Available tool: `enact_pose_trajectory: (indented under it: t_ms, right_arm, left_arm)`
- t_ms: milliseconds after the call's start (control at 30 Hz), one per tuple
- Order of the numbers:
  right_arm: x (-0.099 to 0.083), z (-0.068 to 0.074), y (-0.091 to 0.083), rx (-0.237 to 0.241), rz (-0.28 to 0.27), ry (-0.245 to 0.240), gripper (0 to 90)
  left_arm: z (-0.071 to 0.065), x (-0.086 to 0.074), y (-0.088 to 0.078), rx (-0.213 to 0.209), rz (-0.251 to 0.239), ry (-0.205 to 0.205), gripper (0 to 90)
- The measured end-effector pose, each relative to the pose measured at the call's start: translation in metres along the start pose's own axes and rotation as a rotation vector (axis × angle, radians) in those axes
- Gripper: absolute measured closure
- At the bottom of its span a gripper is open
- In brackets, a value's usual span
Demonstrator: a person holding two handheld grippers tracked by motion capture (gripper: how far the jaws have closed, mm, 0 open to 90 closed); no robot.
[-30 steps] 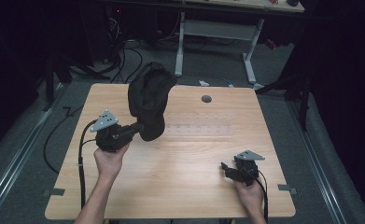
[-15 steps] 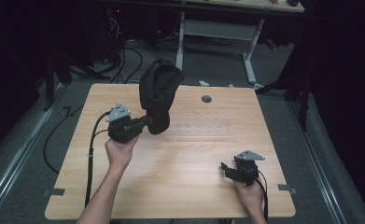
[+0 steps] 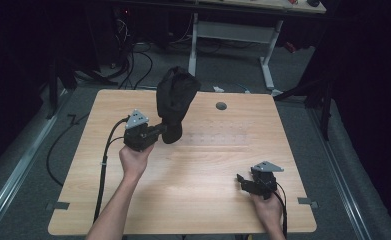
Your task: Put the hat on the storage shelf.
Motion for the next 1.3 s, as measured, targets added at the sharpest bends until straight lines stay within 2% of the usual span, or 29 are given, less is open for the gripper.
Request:
enact_pose_trajectory:
  t_ms: [100,300,400,467,600,767,867,1067,1133,1167,1233,1300]
  right_arm:
    - [0.000,0.000,0.000,0.000,-0.001,0.000,34.9]
    - [0.000,0.000,0.000,0.000,-0.001,0.000,34.9]
    - [0.000,0.000,0.000,0.000,-0.001,-0.001,34.9]
    - [0.000,0.000,0.000,0.000,-0.001,-0.001,34.9]
    - [0.000,0.000,0.000,0.000,-0.001,0.000,34.9]
    - [0.000,0.000,0.000,0.000,-0.002,-0.001,34.9]
    - [0.000,0.000,0.000,-0.001,-0.001,-0.001,34.8]
    - [0.000,0.000,0.000,0.000,-0.002,-0.003,34.8]
    - [0.000,0.000,0.000,0.000,-0.002,-0.001,34.8]
    - [0.000,0.000,0.000,0.000,-0.002,-0.001,34.8]
    - [0.000,0.000,0.000,0.000,-0.001,-0.001,34.8]
    - [0.000,0.000,0.000,0.000,-0.002,-0.002,34.9]
  left_arm:
    - [0.002,-0.004,0.001,0.005,0.005,0.002,86.2]
    - [0.008,-0.015,0.001,0.021,0.021,-0.026,86.1]
    - [0.010,-0.016,-0.001,0.019,0.024,-0.044,85.7]
    - [0.013,-0.016,-0.004,0.036,0.029,-0.062,85.4]
    - [0.018,-0.016,-0.007,0.044,0.033,-0.093,84.7]
    - [0.017,-0.018,-0.007,0.053,0.045,-0.098,82.9]
    - [0.018,-0.021,-0.008,0.058,0.066,-0.092,79.3]
    - [0.019,-0.020,-0.010,0.073,0.066,-0.093,68.8]
    - [0.019,-0.019,-0.010,0.079,0.064,-0.096,58.0]
    - [0.019,-0.018,-0.010,0.086,0.064,-0.099,58.0]
    - [0.017,-0.017,-0.011,0.095,0.064,-0.094,50.5]
    - [0.017,-0.016,-0.012,0.100,0.067,-0.090,47.8]
Point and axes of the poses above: each handheld gripper's, and its own axes: y roughly forward along the jaws, x roughly out of its top, z roughly to its left, the point moved 3 cm from there along y, roughly forward along the jaws, and after that the axes turned 12 degrees about -z, right-handed, at the moved point
